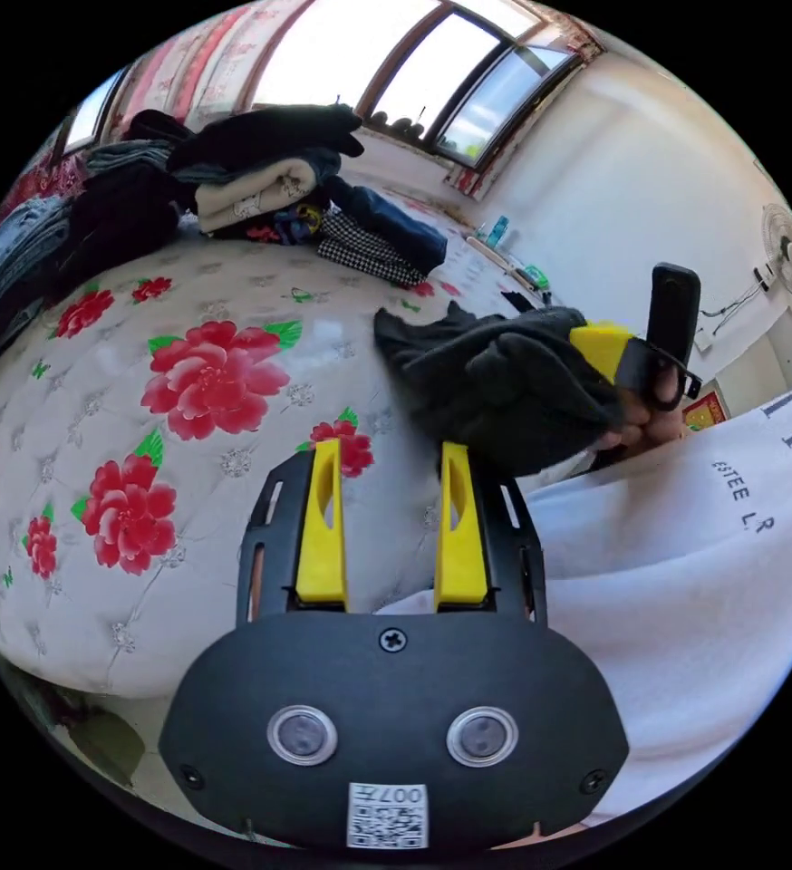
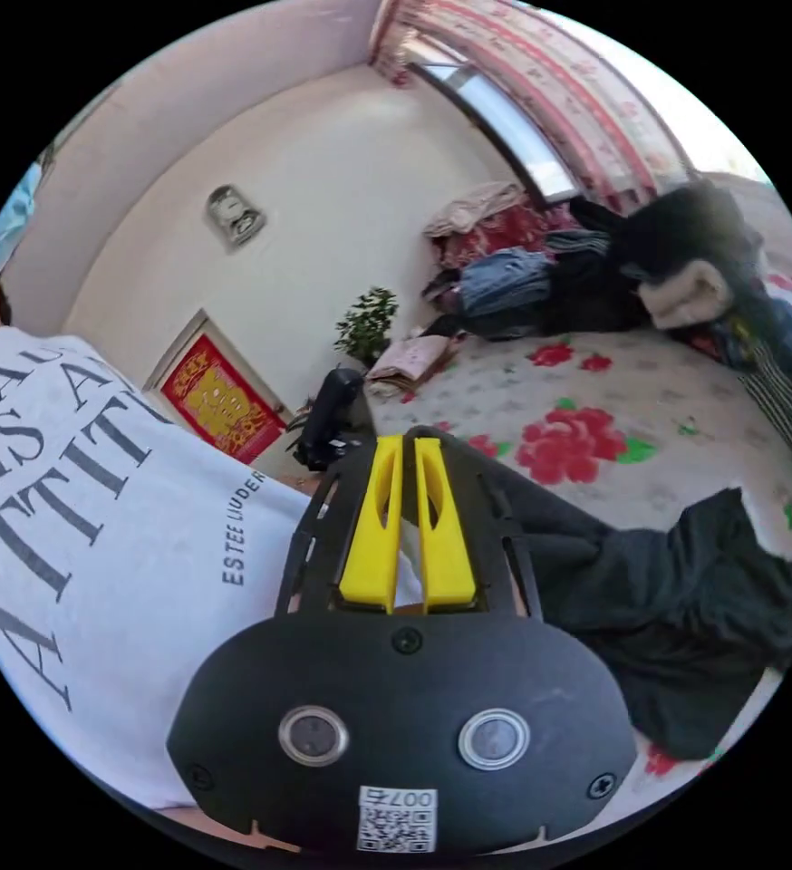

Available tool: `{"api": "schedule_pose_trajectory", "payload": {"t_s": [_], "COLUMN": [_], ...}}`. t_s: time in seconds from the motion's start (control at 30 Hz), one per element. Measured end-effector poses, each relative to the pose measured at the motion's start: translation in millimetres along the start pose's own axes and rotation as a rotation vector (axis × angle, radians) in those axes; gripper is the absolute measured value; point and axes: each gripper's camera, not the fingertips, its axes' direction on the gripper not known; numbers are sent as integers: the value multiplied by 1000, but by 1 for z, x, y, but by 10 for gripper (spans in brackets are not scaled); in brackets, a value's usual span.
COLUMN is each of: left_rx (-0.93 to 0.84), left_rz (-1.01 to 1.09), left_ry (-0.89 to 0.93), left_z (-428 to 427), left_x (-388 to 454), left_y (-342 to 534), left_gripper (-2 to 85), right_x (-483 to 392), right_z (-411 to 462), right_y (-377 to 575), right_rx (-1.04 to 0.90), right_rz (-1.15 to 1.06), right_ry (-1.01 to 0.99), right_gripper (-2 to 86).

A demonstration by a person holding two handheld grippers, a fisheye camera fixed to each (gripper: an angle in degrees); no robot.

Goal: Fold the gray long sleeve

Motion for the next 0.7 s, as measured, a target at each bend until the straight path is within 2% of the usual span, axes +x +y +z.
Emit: {"api": "schedule_pose_trajectory", "payload": {"t_s": [0.07,0.17,0.27,0.37,0.43,0.5,0.57,0.7], "left_rx": [53,121,248,287,251,140,60,-48], "left_rz": [-45,-123,-300,-425,-423,-403,-404,-450], "left_ry": [-11,-30,42,-26,-73,-80,-89,-102], "left_z": [-24,-55,-90,-116,-121,-111,-96,-58], "left_x": [-21,-63,-118,-160,-172,-179,-181,-189], "left_y": [9,24,39,56,64,73,83,100], "left_gripper": [63,1,-7,-4,2,56,89,99], "right_x": [-29,-32,-6,23,33,36,31,23], "right_z": [27,32,30,26,27,38,65,109], "right_y": [-21,-18,-2,20,30,36,39,33], "right_rx": [-86,-43,-74,-141,-168,-212,-285,-380], "right_rz": [-98,-114,28,192,250,270,238,134], "right_ry": [4,164,384,530,534,516,509,590], "right_gripper": [39,54,61,65,69,76,84,90]}}
